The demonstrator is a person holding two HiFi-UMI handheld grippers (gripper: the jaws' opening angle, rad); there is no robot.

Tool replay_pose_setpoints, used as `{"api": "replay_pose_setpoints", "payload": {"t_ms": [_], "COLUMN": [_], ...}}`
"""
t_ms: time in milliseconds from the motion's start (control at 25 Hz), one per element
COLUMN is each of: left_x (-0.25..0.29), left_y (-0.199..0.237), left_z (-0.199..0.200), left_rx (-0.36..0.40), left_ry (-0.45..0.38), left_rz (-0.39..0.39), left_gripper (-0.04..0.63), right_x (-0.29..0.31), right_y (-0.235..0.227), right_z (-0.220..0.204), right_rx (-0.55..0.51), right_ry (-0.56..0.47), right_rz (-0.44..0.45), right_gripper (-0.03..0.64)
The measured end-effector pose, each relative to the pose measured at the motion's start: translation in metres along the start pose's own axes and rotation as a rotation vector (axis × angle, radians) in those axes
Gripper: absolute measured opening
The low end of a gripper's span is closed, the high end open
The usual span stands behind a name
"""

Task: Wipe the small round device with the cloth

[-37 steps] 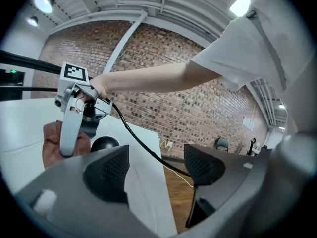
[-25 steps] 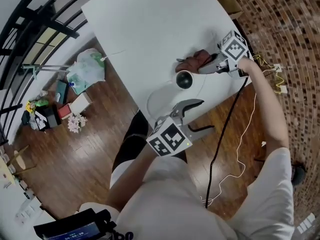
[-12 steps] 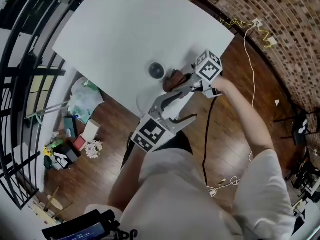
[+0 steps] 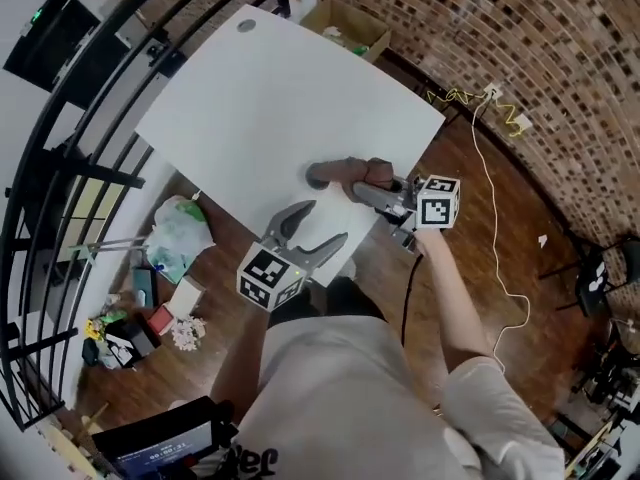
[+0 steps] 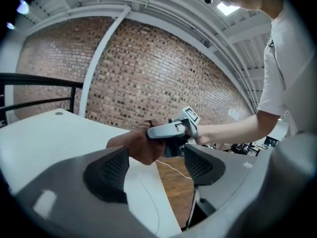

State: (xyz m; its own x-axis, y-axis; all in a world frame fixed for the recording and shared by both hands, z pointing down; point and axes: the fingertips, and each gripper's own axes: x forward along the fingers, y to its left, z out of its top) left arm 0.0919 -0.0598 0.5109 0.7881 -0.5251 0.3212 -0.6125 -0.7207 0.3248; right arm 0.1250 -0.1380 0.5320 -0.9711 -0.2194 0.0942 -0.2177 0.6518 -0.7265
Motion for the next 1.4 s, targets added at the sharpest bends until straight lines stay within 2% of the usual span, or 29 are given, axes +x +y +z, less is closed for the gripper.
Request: {"api": "replay_pose_setpoints", "payload": {"t_ms": [120,280,360,520,640,920,1120,1240,1400], "left_x": [-0.02,-0.056,-0.068,-0.108,-0.144,-0.221,-0.258,-0.26,-0.258], "left_y": [0.01,0.019,0.021,0.009,-0.006,-0.043,-0.081,-0.088,-0.103], "left_z": [0.032,0.068,0.089,0.108,0.106,0.072,0.063,0.07,0.073], "left_rx": [0.022,0.056,0.096,0.179,0.216,0.232,0.302,0.3,0.29], "left_ry": [-0.079,-0.193,-0.247,-0.321,-0.354,-0.352,-0.374,-0.384,-0.387], "left_rz": [0.104,0.294,0.333,0.328,0.308,0.193,0.181,0.182,0.225], "left_gripper": [0.364,0.365,0.365,0.365,0.362,0.345,0.345,0.344,0.342], "right_x": [-0.008,-0.022,-0.028,-0.019,-0.01,0.003,0.005,0.001,-0.017], "right_y": [0.035,0.091,0.116,0.175,0.221,0.301,0.345,0.354,0.362], "right_z": [0.021,0.041,0.054,0.045,0.026,-0.037,-0.078,-0.071,-0.066], "right_rx": [-0.134,-0.282,-0.369,-0.55,-0.628,-0.601,-0.6,-0.618,-0.649], "right_ry": [-0.086,-0.241,-0.306,-0.354,-0.393,-0.514,-0.524,-0.529,-0.519], "right_rz": [-0.057,-0.136,-0.212,-0.396,-0.493,-0.713,-0.787,-0.821,-0.832], "right_gripper": [0.026,0.026,0.026,0.026,0.029,0.03,0.029,0.029,0.029]}}
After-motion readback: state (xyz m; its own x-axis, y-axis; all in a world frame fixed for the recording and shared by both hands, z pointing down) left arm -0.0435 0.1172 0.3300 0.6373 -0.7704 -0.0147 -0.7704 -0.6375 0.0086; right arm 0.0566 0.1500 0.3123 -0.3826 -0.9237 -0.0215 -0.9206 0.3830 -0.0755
